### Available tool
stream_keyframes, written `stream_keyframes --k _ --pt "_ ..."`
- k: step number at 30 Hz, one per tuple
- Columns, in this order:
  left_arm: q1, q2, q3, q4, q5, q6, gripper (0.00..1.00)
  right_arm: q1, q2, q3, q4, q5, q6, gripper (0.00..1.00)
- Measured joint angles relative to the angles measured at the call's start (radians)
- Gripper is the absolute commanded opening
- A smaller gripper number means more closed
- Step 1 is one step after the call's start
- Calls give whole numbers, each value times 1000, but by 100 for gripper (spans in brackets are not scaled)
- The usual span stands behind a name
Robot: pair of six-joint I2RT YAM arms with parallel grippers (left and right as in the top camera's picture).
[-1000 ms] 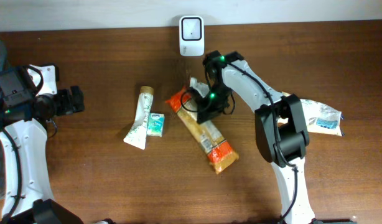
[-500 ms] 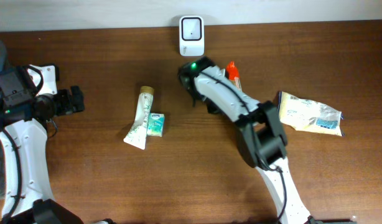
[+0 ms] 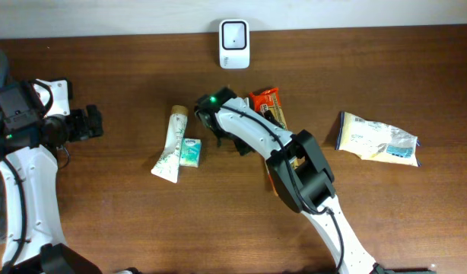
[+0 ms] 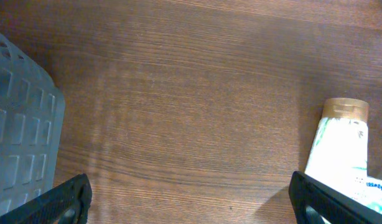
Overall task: Scan the item barcode
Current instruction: 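Lift the spaghetti package with the right gripper toward the scanner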
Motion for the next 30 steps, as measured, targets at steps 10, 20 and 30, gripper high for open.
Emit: stream_keyframes --k 10,20,30 --pt "0 0 0 0 0 0 99 -54 -2 5 44 -79 -72 66" --pt "0 0 0 0 0 0 99 -70 -54 -116 112 -89 -51 39" --pt "0 0 0 0 0 0 99 -77 -66 -124 98 -71 -81 4"
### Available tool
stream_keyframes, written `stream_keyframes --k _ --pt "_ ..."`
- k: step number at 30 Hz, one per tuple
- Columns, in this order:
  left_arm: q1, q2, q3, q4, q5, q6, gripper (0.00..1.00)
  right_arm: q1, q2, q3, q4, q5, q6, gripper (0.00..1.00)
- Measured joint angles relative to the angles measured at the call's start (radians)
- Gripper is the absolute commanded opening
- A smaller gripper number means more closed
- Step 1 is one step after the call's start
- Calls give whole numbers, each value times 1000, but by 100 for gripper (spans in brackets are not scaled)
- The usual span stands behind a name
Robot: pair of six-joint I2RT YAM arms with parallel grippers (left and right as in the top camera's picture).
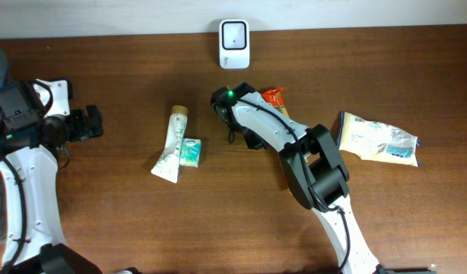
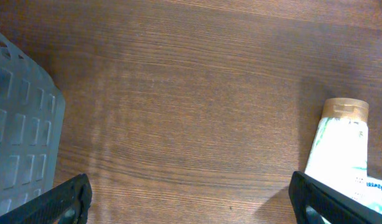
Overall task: Scan the item barcode
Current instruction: 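Lift the spaghetti package with the right gripper toward the scanner, then hold the spaghetti package across the scanner face with the right gripper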
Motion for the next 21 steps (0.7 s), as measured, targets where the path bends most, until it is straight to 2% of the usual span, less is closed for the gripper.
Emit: stream_keyframes --k 3,6,14,21 --pt "0 0 0 0 0 0 99 -13 0 26 -27 -43 -38 4" --pt "0 0 0 0 0 0 99 -51 -14 71 -40 -183 -119 4" --pt "0 0 0 0 0 0 99 -185 -151 117 -18 -913 -473 4" --pt "0 0 0 0 0 0 99 -340 -230 117 -21 -1385 -683 4"
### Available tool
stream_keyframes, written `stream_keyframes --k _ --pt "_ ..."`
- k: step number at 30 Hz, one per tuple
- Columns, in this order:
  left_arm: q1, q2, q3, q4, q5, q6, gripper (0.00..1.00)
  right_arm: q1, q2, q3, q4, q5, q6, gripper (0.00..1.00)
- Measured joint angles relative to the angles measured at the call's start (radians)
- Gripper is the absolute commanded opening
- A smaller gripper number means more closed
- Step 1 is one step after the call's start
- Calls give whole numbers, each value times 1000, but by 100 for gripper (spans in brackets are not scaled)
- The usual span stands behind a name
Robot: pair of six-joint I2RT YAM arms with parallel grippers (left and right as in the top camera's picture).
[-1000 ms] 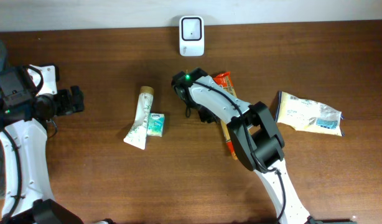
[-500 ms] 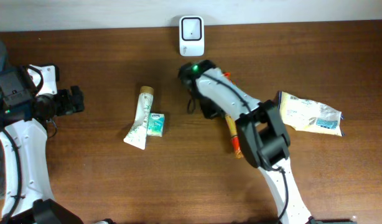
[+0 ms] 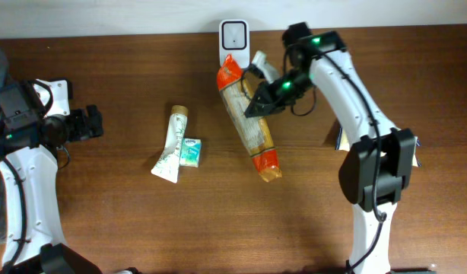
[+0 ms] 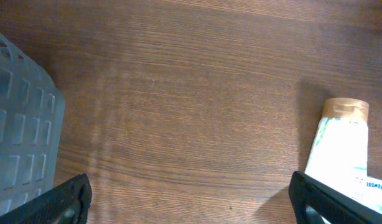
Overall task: Scan the item barcode
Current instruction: 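Hold the spaghetti package across the scanner face with the right gripper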
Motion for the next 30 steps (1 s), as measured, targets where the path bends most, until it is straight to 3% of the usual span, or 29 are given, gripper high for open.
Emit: stream_keyframes --k 5,10,18,26,30 --pt "0 0 0 0 0 0 99 -89 0 0 2 -342 -83 4" --pt "0 0 0 0 0 0 99 -192 0 0 -11 -539 -106 4" --pt "0 0 0 0 0 0 99 -259 -1 1 -174 -573 -106 4" --pt "0 0 0 0 0 0 99 -293 -60 3 -180 -575 -166 4" --pt "0 0 0 0 0 0 99 -284 -71 16 -164 -405 -136 4"
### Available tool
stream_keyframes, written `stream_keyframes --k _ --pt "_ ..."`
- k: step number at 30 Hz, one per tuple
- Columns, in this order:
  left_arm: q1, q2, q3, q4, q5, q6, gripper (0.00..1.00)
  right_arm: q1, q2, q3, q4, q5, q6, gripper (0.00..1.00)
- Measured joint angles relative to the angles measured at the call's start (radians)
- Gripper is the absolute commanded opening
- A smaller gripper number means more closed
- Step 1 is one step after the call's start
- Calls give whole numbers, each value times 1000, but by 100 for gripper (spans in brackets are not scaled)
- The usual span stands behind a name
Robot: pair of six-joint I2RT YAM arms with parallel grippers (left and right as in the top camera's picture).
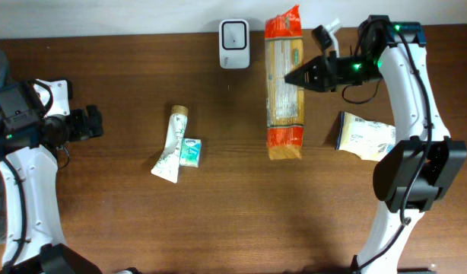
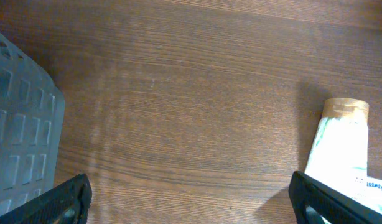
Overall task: Scan the item barcode
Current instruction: 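Hold the spaghetti package across the scanner face with the right gripper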
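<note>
A long pasta packet (image 1: 284, 99) with orange ends and a clear middle hangs lengthwise above the table, just right of the white scanner (image 1: 234, 33) at the back edge. My right gripper (image 1: 293, 78) is shut on the packet's right edge, near its upper half. My left gripper (image 1: 93, 123) rests at the far left, open and empty; in the left wrist view its gripper (image 2: 191, 199) shows only bare wood between the two black fingertips (image 2: 69, 198).
A white-green tube (image 1: 169, 144) with a tan cap lies left of centre, its cap end the tube (image 2: 343, 146) in the left wrist view. A small teal box (image 1: 190, 152) lies beside it. A yellow-white bag (image 1: 366, 137) lies right. A grey basket (image 2: 20, 124) stands at the far left.
The right gripper has moved right with the packet. The packet was slanted with its top end against the scanner; now it stands straight, to the scanner's right. The left arm is unchanged.
The right gripper was low at the packet in the middle of the table, and still there a second later. Then it held the packet raised and slanted under the scanner. Now the packet hangs straight beside the scanner. The left arm never moved.
</note>
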Motion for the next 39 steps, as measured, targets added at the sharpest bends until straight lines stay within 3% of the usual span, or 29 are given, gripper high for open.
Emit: stream_keyframes --k 4,8,12,15,19,23,29,39 --pt "0 0 0 -1 0 0 99 81 0 96 88 326 146 4" --pt "0 0 0 0 0 0 99 235 0 299 311 820 312 4" --pt "0 0 0 0 0 0 99 422 8 315 580 1223 210 4" --pt "0 0 0 0 0 0 99 531 58 315 784 1403 21 4" --pt "0 0 0 0 0 0 99 604 192 315 914 1500 -326 4" --pt "0 0 0 -1 0 0 99 598 343 313 995 1565 -570 4" --pt "0 0 0 0 0 0 99 583 436 308 1144 1601 -721 4" --pt "0 0 0 0 0 0 99 602 436 308 1166 1596 -806 4"
